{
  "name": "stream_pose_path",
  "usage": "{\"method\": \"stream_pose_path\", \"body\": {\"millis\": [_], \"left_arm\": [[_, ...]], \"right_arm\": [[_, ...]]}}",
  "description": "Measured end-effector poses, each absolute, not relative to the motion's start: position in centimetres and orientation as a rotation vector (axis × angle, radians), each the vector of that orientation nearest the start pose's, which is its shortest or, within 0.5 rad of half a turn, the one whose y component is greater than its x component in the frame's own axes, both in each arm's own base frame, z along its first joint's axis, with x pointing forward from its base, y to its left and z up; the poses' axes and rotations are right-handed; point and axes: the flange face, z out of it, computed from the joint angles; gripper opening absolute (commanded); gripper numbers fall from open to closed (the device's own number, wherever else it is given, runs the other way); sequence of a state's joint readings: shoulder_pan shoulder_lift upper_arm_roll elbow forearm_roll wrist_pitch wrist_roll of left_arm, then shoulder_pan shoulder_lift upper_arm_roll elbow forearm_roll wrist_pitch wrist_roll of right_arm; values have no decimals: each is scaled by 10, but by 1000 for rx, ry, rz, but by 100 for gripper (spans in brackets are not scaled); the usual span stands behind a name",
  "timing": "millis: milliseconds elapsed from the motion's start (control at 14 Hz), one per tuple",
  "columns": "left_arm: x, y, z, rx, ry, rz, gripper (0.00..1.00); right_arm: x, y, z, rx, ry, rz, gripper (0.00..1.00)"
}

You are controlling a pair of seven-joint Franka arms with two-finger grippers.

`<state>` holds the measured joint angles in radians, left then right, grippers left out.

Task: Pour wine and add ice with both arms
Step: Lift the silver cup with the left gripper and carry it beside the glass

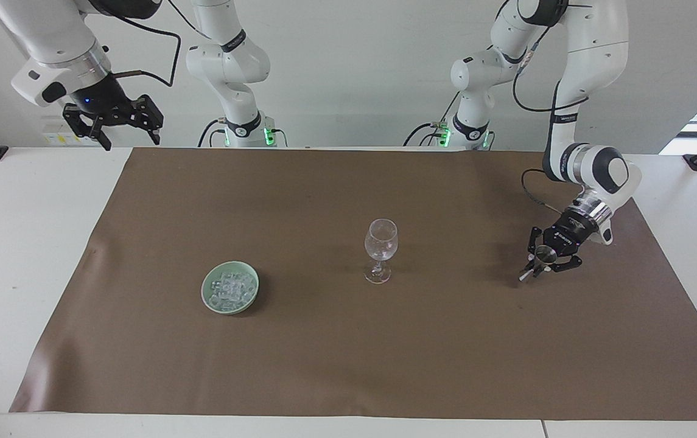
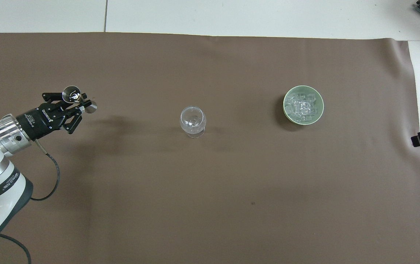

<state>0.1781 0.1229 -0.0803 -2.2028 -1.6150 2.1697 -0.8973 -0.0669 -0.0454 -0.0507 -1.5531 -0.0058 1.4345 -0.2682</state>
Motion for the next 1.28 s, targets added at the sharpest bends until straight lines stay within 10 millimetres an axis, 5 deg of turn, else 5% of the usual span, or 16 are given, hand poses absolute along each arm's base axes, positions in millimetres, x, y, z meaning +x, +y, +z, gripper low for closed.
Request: {"method": "stream_pose_path", "body": {"millis": [713,1284], "left_arm": [[551,-63,382,985,1778,-723,0],[543,-106,398,1005,1807,-712,0]], "right_arm": [[522,-63,646,-3120,-234,114,100],[522,-63,646,-3120,-235,114,100]]}}
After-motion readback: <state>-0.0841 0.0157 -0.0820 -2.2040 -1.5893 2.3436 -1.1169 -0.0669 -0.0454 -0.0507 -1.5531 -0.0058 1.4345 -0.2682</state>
